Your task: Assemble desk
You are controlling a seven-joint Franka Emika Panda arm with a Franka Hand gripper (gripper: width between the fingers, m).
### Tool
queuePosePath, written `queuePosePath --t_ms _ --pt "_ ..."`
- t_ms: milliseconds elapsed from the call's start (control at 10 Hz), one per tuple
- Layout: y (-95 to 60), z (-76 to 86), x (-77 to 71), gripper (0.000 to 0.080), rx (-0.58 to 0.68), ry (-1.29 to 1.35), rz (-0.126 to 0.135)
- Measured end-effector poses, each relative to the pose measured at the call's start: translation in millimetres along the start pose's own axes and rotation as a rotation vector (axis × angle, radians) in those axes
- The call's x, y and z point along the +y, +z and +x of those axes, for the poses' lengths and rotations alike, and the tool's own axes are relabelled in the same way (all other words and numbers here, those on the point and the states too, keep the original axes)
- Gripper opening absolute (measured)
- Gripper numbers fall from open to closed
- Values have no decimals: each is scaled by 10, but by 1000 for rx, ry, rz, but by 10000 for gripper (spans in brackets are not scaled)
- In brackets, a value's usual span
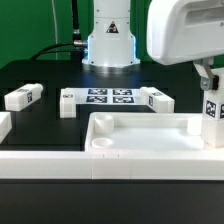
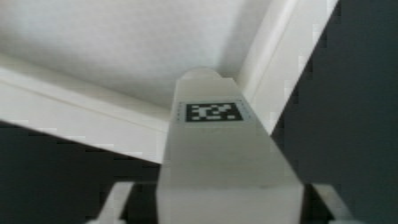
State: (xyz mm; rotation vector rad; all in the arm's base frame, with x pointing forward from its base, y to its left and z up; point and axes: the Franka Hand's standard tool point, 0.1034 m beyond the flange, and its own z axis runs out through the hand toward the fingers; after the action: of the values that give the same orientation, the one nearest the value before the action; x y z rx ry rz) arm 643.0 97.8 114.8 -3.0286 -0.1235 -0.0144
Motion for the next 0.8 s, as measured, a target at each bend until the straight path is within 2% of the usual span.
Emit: queuePosePath --t_ms 200,600,800 --pt "0 -4 23 289 14 218 13" --pt "2 -6 40 290 7 696 16" --pt "5 -16 38 290 -1 841 21"
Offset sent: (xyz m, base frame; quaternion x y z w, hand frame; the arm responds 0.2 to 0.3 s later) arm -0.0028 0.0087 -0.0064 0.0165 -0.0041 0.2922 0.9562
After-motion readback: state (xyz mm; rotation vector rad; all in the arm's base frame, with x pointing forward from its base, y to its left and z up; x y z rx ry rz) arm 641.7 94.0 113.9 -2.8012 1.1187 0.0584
